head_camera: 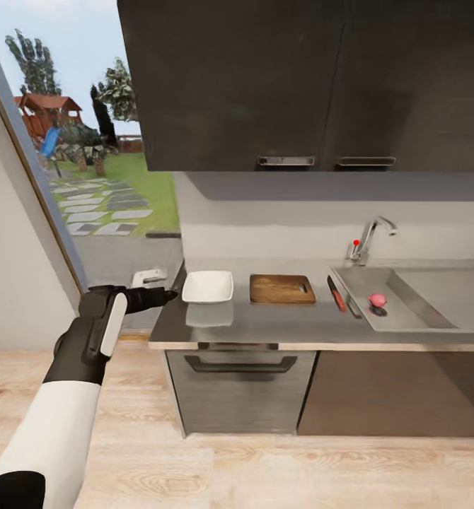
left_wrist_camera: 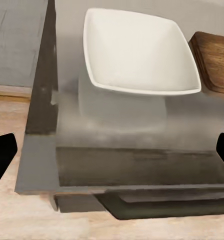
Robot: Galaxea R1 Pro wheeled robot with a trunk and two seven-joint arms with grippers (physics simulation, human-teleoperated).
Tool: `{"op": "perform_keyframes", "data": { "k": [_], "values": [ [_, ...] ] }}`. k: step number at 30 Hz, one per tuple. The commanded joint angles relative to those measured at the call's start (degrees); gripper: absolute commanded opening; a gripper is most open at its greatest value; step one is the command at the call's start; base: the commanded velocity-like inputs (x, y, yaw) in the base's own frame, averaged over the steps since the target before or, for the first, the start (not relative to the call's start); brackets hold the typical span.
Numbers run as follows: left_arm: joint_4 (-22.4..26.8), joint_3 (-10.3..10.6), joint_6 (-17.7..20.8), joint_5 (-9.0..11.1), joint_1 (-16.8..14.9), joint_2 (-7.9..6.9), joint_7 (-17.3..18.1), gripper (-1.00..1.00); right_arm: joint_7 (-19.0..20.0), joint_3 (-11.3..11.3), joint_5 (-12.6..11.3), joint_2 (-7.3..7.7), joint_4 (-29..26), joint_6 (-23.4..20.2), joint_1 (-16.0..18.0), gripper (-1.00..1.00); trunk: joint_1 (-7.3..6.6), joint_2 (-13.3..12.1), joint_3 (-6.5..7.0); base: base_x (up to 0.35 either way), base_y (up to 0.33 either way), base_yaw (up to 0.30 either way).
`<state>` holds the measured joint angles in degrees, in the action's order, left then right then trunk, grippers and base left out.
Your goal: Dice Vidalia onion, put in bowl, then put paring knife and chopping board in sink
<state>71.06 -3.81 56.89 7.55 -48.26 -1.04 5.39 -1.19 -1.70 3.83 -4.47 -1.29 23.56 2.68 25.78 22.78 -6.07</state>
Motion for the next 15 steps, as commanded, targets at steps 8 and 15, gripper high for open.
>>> {"op": "perform_keyframes", "data": {
  "k": [8, 15],
  "values": [
    [-5.7, -0.1, -6.1, 0.3, 2.0, -0.01, 0.1, 1.00, -0.1, -0.3, 0.4, -0.02, 0.0, 0.1, 0.0, 1.00, 0.00, 0.1, -0.13, -0.338, 0.000, 0.000],
    [-7.6, 1.8, -7.5, 0.2, 2.3, 0.09, 0.1, 1.00, -0.1, -0.4, 0.4, -0.03, 0.0, 0.2, 0.0, 1.00, 0.00, 0.1, -0.13, -0.136, -0.075, 0.000]
  ]
}}
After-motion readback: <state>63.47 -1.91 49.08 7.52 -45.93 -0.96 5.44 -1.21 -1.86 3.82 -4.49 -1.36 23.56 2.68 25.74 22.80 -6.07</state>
